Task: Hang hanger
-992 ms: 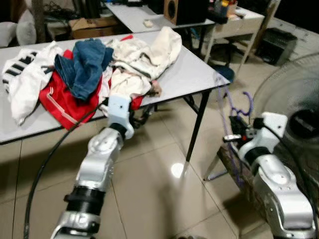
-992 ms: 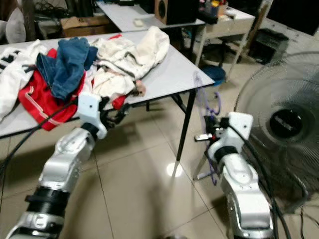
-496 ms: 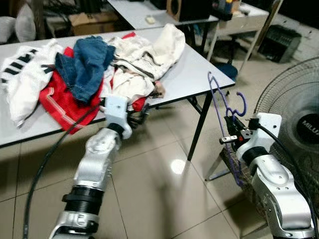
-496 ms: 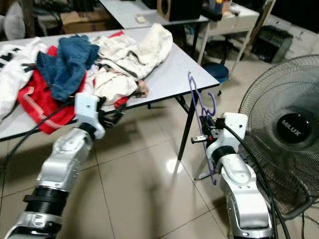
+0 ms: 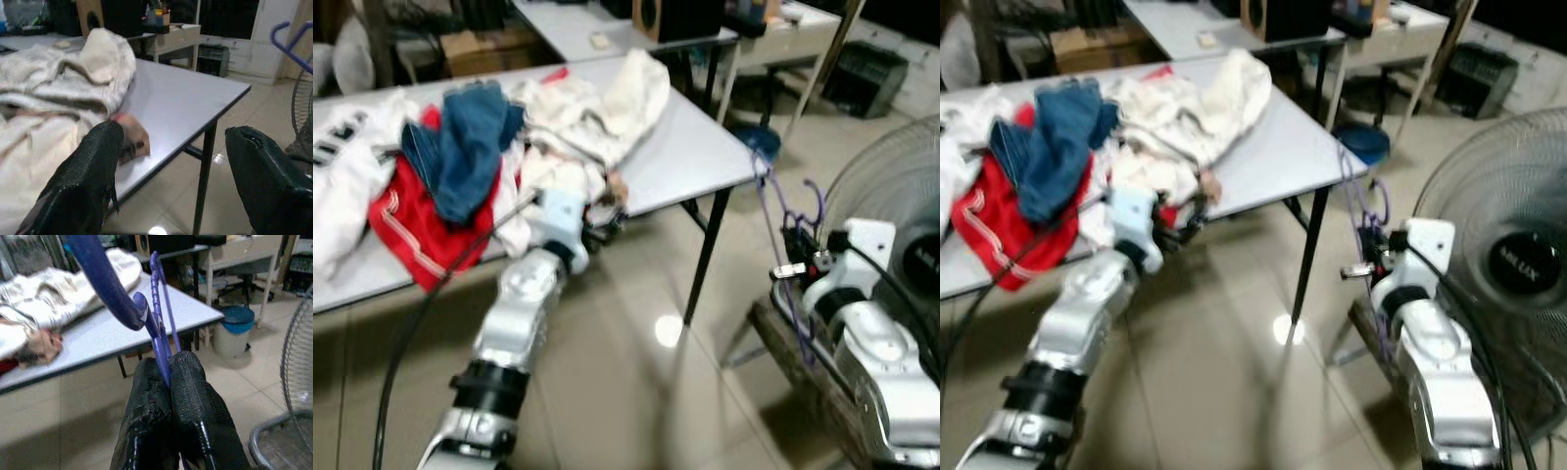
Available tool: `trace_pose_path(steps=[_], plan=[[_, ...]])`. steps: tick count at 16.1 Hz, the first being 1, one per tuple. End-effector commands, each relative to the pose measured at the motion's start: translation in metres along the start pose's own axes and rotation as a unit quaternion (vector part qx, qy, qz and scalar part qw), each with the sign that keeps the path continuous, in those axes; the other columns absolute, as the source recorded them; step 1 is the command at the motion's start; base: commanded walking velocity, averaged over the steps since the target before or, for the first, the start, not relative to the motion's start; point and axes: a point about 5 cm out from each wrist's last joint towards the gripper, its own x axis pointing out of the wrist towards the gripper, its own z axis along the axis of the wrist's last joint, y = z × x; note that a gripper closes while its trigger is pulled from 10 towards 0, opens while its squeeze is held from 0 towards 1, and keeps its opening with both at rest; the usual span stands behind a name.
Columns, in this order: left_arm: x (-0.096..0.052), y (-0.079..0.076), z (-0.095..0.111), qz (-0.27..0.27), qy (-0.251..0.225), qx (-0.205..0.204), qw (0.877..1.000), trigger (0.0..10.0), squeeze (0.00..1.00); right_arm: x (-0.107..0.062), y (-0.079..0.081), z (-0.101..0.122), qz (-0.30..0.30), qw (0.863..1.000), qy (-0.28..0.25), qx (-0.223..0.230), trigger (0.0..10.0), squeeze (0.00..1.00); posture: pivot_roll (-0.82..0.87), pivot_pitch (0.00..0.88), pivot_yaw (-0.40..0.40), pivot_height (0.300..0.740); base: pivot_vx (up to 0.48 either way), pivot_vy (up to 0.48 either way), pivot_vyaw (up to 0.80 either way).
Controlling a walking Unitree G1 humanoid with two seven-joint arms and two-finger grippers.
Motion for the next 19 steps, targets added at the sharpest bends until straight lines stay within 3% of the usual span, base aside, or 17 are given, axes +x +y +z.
trace_pose_path(steps=[1, 6, 10, 12, 13, 16, 19], plan=[[-0.002, 0.010, -0.001, 0.011, 0.006, 0.004, 1.000, 10.0, 0.27, 0.000, 0.006, 0.001, 0.017, 1.000, -0.005, 0.000, 10.0, 0.00, -0.17, 0.000, -0.006, 0.740, 0.307, 0.000, -0.80], [-0.015, 0.007, -0.011, 0.029, 0.011, -0.015, 0.999, 10.0, 0.27, -0.007, 0.011, 0.007, 0.069, 0.997, -0.011, -0.031, 10.0, 0.00, -0.22, 0.000, 0.019, 0.740, 0.323, 0.000, 0.00], [-0.031, 0.015, -0.014, 0.070, 0.007, -0.013, 0.997, 10.0, 0.27, -0.018, 0.019, 0.005, 0.134, 0.989, 0.003, -0.064, 10.0, 0.00, -0.21, 0.000, -0.041, 0.740, 0.323, 0.000, 0.36], [-0.041, 0.018, -0.017, 0.076, 0.013, -0.011, 0.997, 10.0, 0.27, -0.021, 0.027, 0.003, 0.134, 0.990, 0.001, -0.039, 10.0, 0.00, -0.18, 0.000, -0.068, 0.740, 0.328, 0.000, 0.40], [-0.042, 0.017, -0.018, 0.077, 0.016, -0.005, 0.997, 10.0, 0.27, -0.023, 0.026, 0.001, 0.135, 0.991, 0.005, -0.022, 10.0, 0.00, -0.17, 0.000, -0.068, 0.740, 0.330, 0.000, 0.00], [-0.036, 0.021, -0.017, 0.070, 0.023, 0.007, 0.997, 10.0, 0.27, -0.029, 0.029, -0.003, 0.140, 0.989, 0.008, -0.042, 10.0, 0.00, -0.19, 0.004, -0.035, 0.740, 0.329, 0.000, 0.00], [-0.028, 0.021, -0.014, 0.064, 0.023, 0.006, 0.998, 10.0, 0.27, -0.031, 0.021, -0.001, 0.113, 0.993, 0.002, -0.040, 10.0, 0.00, -0.19, 0.001, -0.019, 0.740, 0.328, 0.000, 0.00]])
